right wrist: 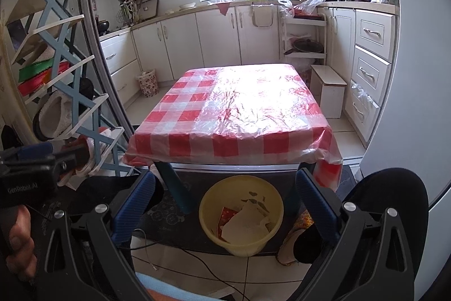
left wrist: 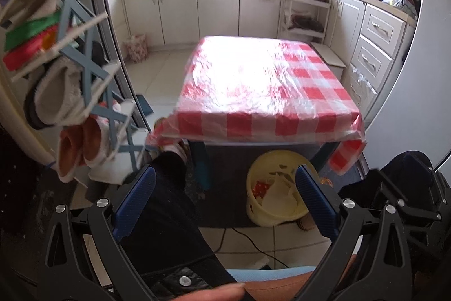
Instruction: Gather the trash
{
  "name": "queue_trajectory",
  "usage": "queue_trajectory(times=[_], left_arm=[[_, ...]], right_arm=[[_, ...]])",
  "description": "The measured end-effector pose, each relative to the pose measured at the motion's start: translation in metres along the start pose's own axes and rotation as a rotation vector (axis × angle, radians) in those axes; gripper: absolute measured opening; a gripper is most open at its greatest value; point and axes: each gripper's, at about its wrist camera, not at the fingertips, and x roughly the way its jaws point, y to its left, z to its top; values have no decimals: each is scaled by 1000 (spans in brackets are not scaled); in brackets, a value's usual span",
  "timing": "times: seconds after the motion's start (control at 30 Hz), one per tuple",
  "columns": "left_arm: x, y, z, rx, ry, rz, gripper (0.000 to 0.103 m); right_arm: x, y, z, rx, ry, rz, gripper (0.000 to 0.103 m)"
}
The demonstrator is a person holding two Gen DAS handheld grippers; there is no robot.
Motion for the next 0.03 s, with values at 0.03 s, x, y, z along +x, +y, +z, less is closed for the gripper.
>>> queue_trajectory(times=[0.03], left_arm=[[7,2,1,-12,22,-8,95]], right_arm=[[2,-2,3,4,-3,-3,96]])
